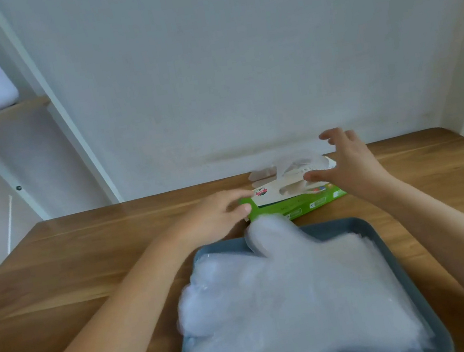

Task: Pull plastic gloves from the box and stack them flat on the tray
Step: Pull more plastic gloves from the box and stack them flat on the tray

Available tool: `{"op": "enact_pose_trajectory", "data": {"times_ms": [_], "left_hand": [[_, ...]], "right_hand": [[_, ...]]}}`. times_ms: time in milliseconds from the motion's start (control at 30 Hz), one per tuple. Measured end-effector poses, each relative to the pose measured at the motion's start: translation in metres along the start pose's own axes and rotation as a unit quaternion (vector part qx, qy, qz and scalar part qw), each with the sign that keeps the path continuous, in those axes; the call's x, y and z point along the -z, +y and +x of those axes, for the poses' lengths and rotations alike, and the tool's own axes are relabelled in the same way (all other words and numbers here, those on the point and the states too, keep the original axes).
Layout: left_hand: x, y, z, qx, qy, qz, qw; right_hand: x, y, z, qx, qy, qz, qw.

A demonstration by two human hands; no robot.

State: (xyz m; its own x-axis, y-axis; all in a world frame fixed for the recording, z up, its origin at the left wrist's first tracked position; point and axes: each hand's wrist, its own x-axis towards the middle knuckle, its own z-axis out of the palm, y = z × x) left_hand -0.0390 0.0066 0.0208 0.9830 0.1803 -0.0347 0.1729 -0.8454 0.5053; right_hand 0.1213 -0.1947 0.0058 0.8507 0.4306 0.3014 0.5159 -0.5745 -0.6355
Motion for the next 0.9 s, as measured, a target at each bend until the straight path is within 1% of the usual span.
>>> {"op": "enact_pose_trajectory", "data": {"times_ms": [67, 133, 233, 367, 467, 567, 633, 700, 800, 867, 900], "left_hand": [[-0.011, 0.007, 0.011, -0.026, -0.058, 0.000, 0.998], [-0.020, 0.012, 0.020, -0.034, -0.100, 0.006, 0.994], [-0.027, 0.010, 0.028, -0.024, -0.108, -0.017, 0.994], [-0.024, 0.011, 0.032, 0.008, -0.104, -0.035, 0.994], [-0.019, 0.021, 0.029, 0.023, -0.078, -0.037, 0.996], [-0.015, 0.029, 0.022, 0.048, -0.024, -0.042, 0.998], [-0.012, 0.035, 0.014, 0.056, 0.002, -0.084, 0.995], [-0.008, 0.044, 0.002, 0.043, 0.032, -0.127, 0.990], [-0.006, 0.055, -0.012, 0.046, 0.073, -0.148, 0.985], [-0.007, 0.066, -0.023, 0.066, 0.104, -0.179, 0.976], [-0.008, 0.071, -0.029, 0.054, 0.126, -0.203, 0.970]], "right_hand": [[-0.012, 0.003, 0.008, -0.024, -0.021, 0.010, 0.999], [-0.021, 0.008, 0.012, -0.019, 0.002, 0.034, 0.999], [-0.019, 0.007, 0.012, 0.028, 0.064, 0.088, 0.994], [0.004, -0.010, 0.012, 0.072, 0.058, 0.125, 0.988], [0.025, -0.032, 0.006, 0.116, 0.054, 0.130, 0.983], [0.043, -0.054, -0.007, 0.124, 0.050, 0.107, 0.985], [0.052, -0.066, -0.018, 0.129, 0.059, 0.070, 0.987], [0.060, -0.075, -0.030, 0.132, 0.068, 0.050, 0.988], [0.065, -0.083, -0.043, 0.132, 0.066, 0.045, 0.988], [0.068, -0.086, -0.052, 0.136, 0.064, 0.025, 0.988], [0.069, -0.088, -0.057, 0.141, 0.063, 0.010, 0.988]]}}
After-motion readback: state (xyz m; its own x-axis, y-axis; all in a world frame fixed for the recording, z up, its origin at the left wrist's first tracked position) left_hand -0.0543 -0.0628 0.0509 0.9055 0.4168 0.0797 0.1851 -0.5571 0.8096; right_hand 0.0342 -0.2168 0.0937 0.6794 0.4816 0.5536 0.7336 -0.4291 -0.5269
